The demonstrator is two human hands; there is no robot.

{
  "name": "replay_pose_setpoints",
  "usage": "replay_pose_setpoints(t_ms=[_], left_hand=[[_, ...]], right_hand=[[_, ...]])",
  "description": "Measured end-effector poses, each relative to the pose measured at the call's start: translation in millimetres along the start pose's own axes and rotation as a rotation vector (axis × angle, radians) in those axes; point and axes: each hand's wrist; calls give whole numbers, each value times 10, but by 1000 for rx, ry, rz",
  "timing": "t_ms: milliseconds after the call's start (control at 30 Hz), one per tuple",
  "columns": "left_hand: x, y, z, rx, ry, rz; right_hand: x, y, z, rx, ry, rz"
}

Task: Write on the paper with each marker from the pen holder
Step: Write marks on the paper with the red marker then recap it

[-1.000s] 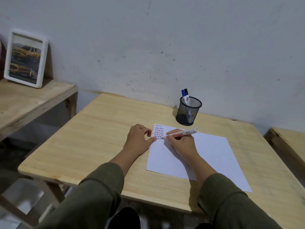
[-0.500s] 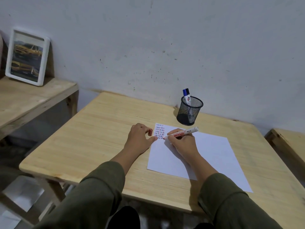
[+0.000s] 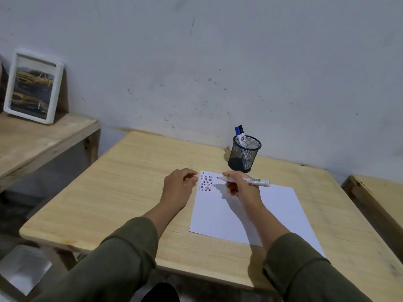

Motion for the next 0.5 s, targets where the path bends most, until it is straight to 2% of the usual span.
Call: replay_pose_setpoints(t_ms=[100,167,500], left_hand=[[24,41,-141,-336,-126,-21],[37,84,-293,-457,-142,-1],[41,269,-847,-644,-174,147]], right_hand=[[63,-55,189,52,-48,-8],[106,-88,312,93,-96,1],[198,-207,715,109,-194,40]])
Point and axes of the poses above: each hand's wrist, its own x-axis towards the middle knuckle, its own y-axis out of the palm, z = x × y, and after that the axes turned 8 degrees about -y, right-handed
